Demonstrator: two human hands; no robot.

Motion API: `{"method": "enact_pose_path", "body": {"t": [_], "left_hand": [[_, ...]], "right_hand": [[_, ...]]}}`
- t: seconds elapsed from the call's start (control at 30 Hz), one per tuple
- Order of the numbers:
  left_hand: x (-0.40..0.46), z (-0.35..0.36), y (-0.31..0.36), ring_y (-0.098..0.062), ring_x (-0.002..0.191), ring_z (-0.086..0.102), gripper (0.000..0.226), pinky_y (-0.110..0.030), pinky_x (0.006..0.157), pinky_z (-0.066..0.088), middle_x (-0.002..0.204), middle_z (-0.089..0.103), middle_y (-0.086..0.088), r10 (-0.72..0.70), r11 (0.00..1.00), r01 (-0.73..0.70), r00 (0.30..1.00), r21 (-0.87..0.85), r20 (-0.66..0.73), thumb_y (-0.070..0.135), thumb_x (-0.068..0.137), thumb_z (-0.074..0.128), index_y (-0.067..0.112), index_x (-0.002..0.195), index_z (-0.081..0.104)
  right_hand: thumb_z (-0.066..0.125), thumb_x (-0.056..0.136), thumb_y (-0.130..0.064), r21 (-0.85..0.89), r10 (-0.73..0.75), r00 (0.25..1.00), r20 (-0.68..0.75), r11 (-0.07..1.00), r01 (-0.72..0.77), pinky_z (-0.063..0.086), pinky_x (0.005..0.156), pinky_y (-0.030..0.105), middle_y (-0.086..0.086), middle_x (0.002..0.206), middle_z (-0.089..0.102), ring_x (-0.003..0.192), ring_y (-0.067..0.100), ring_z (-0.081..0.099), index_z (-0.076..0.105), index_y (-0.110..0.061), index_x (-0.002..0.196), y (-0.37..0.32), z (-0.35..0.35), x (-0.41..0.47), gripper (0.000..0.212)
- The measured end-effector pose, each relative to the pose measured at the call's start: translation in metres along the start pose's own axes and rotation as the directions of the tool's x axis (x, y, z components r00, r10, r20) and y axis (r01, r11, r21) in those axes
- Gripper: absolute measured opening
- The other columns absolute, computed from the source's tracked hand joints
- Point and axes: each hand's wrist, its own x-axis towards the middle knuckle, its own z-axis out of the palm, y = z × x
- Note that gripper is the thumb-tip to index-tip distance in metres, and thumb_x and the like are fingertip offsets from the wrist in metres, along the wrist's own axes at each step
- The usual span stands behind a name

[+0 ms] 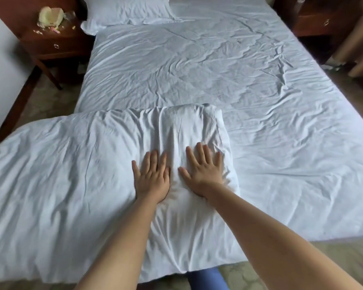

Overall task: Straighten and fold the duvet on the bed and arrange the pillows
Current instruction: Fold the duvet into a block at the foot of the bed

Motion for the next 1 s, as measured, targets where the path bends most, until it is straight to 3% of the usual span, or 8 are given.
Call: {"method": "enact_pose_path", "body": {"t": [0.13, 0.23, 0.3, 0.43, 0.6, 0.73, 0.87, 1.0], "left_hand": [[-0.053, 0.005, -0.011, -0.020, 0.147, -0.013, 0.053, -0.066, 0.106, -0.015, 0.160, -0.009, 0.007, -0.046, 0.995, 0.041, 0.998, 0.087, 0.054, 0.041, 0.095, -0.004, 0.033, 0.146, -0.018], [-0.084, 0.016, -0.014, -0.024, 0.146, -0.017, 0.051, -0.068, 0.105, -0.014, 0.159, -0.015, 0.005, -0.103, 0.993, 0.102, 0.995, 0.058, 0.011, 0.040, 0.093, -0.007, 0.037, 0.140, -0.027], [-0.098, 0.029, -0.014, -0.029, 0.147, -0.012, 0.055, -0.068, 0.107, -0.009, 0.160, -0.009, -0.001, -0.128, 0.992, 0.129, 0.990, 0.006, -0.052, 0.043, 0.090, -0.007, 0.038, 0.142, -0.022], [-0.099, 0.049, -0.012, -0.035, 0.146, 0.007, 0.058, -0.069, 0.108, 0.003, 0.159, 0.014, -0.012, -0.132, 0.989, 0.120, 0.980, -0.089, -0.149, 0.042, 0.095, 0.016, 0.036, 0.150, 0.001], [-0.077, 0.080, -0.016, -0.037, 0.146, 0.003, 0.057, -0.068, 0.107, -0.004, 0.159, 0.008, -0.015, -0.103, 0.993, 0.089, 0.969, -0.072, -0.223, 0.041, 0.096, 0.017, 0.033, 0.151, 0.002], [-0.067, 0.105, -0.015, -0.038, 0.146, 0.005, 0.053, -0.068, 0.106, -0.008, 0.159, 0.008, -0.017, -0.092, 0.996, 0.088, 0.977, -0.031, -0.193, 0.041, 0.100, 0.012, 0.031, 0.151, 0.009], [-0.063, 0.102, -0.013, -0.038, 0.145, 0.011, 0.055, -0.069, 0.106, -0.003, 0.158, 0.015, -0.017, -0.118, 0.993, 0.118, 0.990, 0.001, -0.081, 0.041, 0.095, 0.021, 0.032, 0.149, 0.018], [-0.067, 0.065, -0.020, -0.033, 0.145, 0.019, 0.059, -0.067, 0.107, 0.001, 0.156, 0.024, -0.013, -0.107, 0.993, 0.106, 0.994, 0.058, 0.028, 0.045, 0.091, 0.020, 0.034, 0.149, 0.023]], "right_hand": [[0.015, 0.090, -0.069, -0.013, -0.042, 0.999, -0.006, 0.999, 0.041, -0.020, 0.112, 0.052, 0.002, 0.157, -0.023, 0.144, 0.020, -0.025, -0.011, -0.035, 0.150, -0.008, 0.016, -0.058, 0.074], [0.012, 0.090, -0.068, -0.050, -0.062, 0.998, 0.000, 0.997, 0.062, -0.022, 0.111, 0.053, 0.002, 0.155, -0.029, 0.141, 0.020, -0.029, -0.017, -0.035, 0.148, -0.006, 0.036, -0.091, 0.073], [0.010, 0.091, -0.067, -0.081, -0.052, 0.998, 0.020, 0.995, 0.054, -0.022, 0.110, 0.053, 0.002, 0.154, -0.031, 0.140, 0.020, -0.032, -0.024, -0.035, 0.144, -0.002, 0.050, -0.103, 0.071], [0.011, 0.092, -0.066, -0.100, -0.030, 1.000, 0.000, 0.995, 0.030, -0.024, 0.110, 0.053, 0.001, 0.152, -0.034, 0.138, 0.020, -0.035, -0.026, -0.035, 0.141, 0.004, 0.069, -0.101, 0.069], [0.011, 0.092, -0.065, -0.114, -0.022, 0.999, -0.045, 0.993, 0.017, -0.025, 0.109, 0.053, 0.002, 0.151, -0.036, 0.138, 0.020, -0.036, -0.024, -0.034, 0.143, 0.008, 0.095, -0.073, 0.069], [0.021, 0.092, -0.062, -0.091, 0.004, 0.993, -0.119, 0.996, -0.015, -0.010, 0.113, 0.056, 0.009, 0.158, -0.010, 0.146, 0.025, -0.009, 0.003, -0.028, 0.150, 0.012, 0.131, -0.056, 0.070], [0.008, 0.092, -0.063, -0.133, 0.001, 1.000, 0.004, 0.991, 0.000, -0.024, 0.108, 0.055, 0.004, 0.145, -0.043, 0.136, 0.022, -0.037, -0.030, -0.032, 0.139, 0.014, 0.132, -0.051, 0.068], [-0.001, 0.087, -0.064, -0.152, -0.002, 1.000, 0.010, 0.988, 0.003, -0.024, 0.109, 0.054, 0.006, 0.147, -0.042, 0.138, 0.024, -0.035, -0.031, -0.031, 0.140, 0.005, 0.104, -0.058, 0.069]]}}
